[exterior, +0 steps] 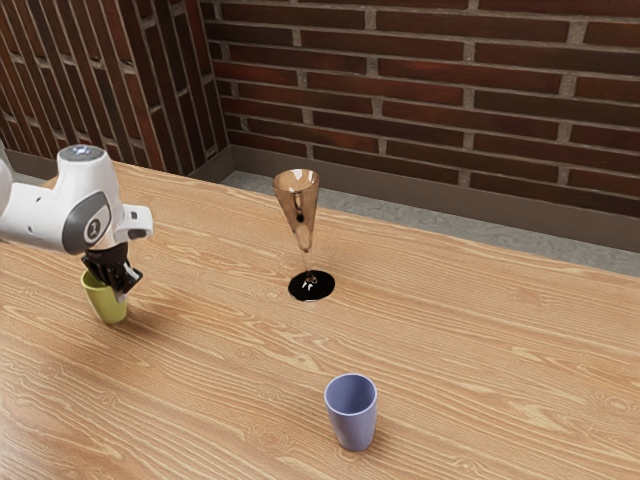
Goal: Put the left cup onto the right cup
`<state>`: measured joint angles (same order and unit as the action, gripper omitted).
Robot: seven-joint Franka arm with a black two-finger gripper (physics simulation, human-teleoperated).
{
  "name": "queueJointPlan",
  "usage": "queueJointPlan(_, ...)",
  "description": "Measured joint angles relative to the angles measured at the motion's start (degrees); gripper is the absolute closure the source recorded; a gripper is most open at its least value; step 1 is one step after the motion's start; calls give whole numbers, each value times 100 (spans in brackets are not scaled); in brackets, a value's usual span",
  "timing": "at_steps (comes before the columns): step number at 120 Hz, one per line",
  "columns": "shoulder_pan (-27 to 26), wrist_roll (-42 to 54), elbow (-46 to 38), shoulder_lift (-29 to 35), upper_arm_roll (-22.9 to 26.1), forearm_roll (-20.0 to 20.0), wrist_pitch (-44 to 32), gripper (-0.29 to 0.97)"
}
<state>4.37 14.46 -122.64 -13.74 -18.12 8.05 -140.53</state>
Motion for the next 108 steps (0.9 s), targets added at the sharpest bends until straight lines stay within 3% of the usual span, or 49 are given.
queueJointPlan(28, -24, -125, 25, 529, 98, 36, 283, 78)
queueJointPlan(57, -23, -508, 186, 1156, 957, 83, 982, 78)
queueJointPlan(108, -387, -1559, 728, 1388, 2362, 115, 1986, 78)
